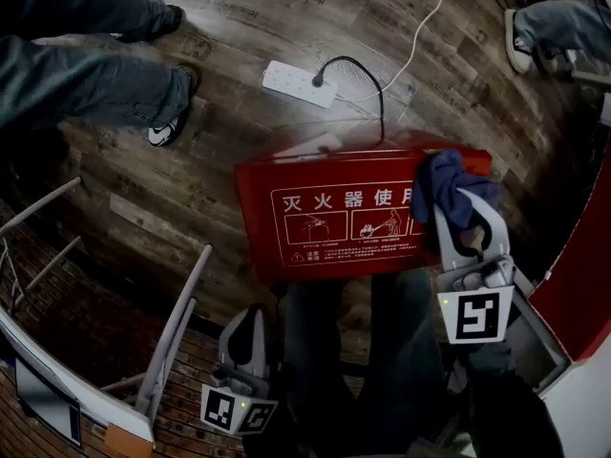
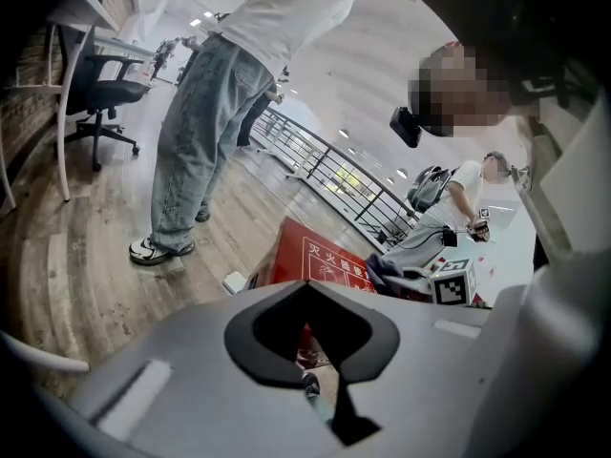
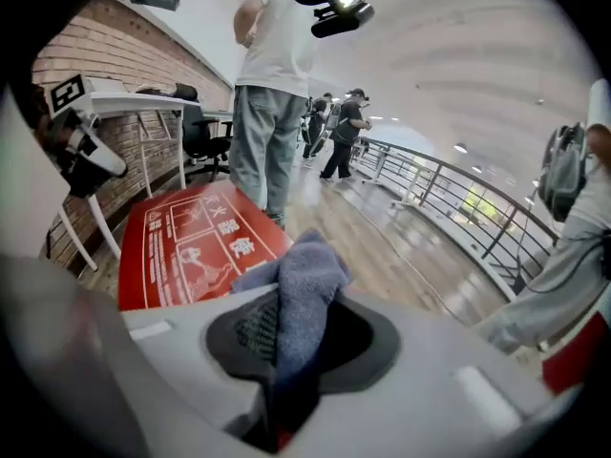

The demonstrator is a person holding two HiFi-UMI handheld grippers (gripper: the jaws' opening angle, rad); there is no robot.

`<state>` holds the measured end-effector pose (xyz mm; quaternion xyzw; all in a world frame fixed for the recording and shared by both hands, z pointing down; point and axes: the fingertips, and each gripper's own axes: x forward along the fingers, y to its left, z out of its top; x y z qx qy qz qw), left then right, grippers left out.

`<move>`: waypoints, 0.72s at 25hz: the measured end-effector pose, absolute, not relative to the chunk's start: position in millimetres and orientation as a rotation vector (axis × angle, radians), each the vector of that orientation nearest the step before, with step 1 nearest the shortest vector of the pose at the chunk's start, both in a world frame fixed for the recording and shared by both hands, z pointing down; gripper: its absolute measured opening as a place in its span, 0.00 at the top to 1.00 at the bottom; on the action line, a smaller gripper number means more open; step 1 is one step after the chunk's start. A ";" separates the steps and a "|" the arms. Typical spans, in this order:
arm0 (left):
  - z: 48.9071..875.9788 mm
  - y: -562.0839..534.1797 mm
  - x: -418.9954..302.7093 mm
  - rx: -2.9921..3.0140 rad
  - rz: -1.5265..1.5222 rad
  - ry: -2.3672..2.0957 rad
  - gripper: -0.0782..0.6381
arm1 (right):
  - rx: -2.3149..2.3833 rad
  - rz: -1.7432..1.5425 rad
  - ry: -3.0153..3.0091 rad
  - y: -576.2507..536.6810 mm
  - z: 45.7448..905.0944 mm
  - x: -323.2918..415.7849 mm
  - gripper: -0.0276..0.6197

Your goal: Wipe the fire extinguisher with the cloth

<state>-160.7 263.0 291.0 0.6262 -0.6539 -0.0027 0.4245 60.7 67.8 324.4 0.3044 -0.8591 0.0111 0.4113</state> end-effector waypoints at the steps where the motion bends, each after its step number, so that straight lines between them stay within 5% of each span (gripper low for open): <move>1: 291.8 264.3 -161.9 1.568 -0.004 -1.635 0.88 | 0.785 0.043 -2.197 65.7 322.3 42.2 0.84; 10: 290.0 267.1 -172.4 1.599 0.015 -1.629 0.89 | 0.118 -0.181 -2.400 159.3 321.9 -145.5 0.84; 18: 290.7 272.1 -179.1 1.634 0.010 -1.601 0.88 | 0.418 -0.023 -2.316 108.0 319.5 -2.0 0.84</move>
